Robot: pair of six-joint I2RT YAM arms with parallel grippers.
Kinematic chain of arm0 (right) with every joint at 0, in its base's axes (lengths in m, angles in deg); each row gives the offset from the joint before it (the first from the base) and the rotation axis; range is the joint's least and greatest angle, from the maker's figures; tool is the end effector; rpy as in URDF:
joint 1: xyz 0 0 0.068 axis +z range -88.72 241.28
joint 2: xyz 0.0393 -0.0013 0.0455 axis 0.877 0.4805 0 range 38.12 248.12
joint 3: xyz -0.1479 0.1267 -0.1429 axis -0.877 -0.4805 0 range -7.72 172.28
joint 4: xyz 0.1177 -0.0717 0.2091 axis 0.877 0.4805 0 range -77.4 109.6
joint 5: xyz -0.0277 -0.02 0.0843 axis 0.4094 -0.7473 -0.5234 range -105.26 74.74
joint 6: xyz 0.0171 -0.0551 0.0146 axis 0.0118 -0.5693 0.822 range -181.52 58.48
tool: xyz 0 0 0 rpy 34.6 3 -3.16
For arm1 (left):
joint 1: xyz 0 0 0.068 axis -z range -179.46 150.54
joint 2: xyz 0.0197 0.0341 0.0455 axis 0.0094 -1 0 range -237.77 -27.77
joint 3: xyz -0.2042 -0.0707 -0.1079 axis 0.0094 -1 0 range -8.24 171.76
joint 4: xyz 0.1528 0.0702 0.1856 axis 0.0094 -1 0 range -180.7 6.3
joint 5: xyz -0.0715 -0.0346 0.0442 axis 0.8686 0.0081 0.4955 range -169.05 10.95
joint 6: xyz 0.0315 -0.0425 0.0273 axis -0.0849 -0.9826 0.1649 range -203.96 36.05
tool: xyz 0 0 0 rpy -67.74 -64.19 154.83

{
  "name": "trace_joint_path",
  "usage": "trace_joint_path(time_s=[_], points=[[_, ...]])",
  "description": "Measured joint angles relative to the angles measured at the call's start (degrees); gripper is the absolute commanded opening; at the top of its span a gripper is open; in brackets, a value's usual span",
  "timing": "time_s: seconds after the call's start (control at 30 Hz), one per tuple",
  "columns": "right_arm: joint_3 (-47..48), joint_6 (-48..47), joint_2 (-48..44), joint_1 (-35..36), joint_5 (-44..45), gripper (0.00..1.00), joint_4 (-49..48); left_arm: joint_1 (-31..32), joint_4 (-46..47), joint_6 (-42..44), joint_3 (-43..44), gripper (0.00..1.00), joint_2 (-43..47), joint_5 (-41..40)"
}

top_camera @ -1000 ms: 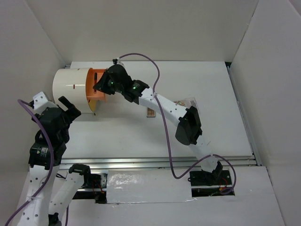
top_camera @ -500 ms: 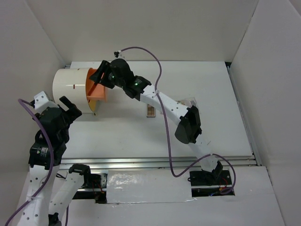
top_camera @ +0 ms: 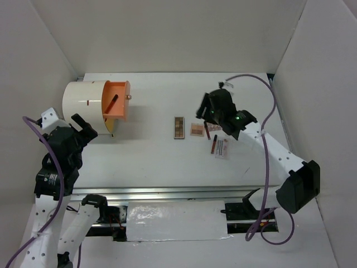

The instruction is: Organize the makeup

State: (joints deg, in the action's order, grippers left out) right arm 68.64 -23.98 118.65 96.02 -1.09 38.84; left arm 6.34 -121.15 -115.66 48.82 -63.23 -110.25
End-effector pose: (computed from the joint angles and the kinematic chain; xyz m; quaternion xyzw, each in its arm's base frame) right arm 0.2685 0.1730 0.3259 0.0824 0.8594 0.2043 0.4614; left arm 0.1348 0.0090 0.3589 -0.3302 0.7126 0.0165 0.6187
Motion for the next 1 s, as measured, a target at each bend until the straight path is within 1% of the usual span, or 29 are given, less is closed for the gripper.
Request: trace_joint_path(time_s=[0.03, 0.1, 0.17, 0.23, 0.4, 0.63, 1.0], points=[[-5.3, -0.1, -2.4, -2.9, 0.7, 0.66, 1.2, 0.0, 0.0, 0.0, 0.0, 0.99, 0.0, 0.0], [-13.7, -0.3, -4.1, -7.8, 1.7, 0.66, 2.6, 0.0, 0.0, 0.0, 0.0, 0.99, -0.1, 0.2], [-19.6, -0.7, -3.9, -9.7, 1.4, 0.65, 4.7, 0.0, 0.0, 0.0, 0.0, 0.99, -0.3, 0.4], [-23.1, -1.0, -3.8, -9.5, 0.6, 0.64, 5.5, 0.0, 0.0, 0.0, 0.0, 0.99, -0.6, 0.5], [-25.3, -1.2, -2.7, -9.4, -1.8, 0.61, 3.2, 0.0, 0.0, 0.0, 0.0, 0.99, -0.8, 1.1], [-26.7, -1.0, 3.7, -9.2, -4.1, 0.58, -1.0, 0.0, 0.0, 0.0, 0.0, 0.99, -0.8, 1.3], [-27.0, -0.8, 9.6, -9.2, -4.9, 0.56, -4.4, 0.0, 0.0, 0.0, 0.0, 0.99, -0.8, 1.4]])
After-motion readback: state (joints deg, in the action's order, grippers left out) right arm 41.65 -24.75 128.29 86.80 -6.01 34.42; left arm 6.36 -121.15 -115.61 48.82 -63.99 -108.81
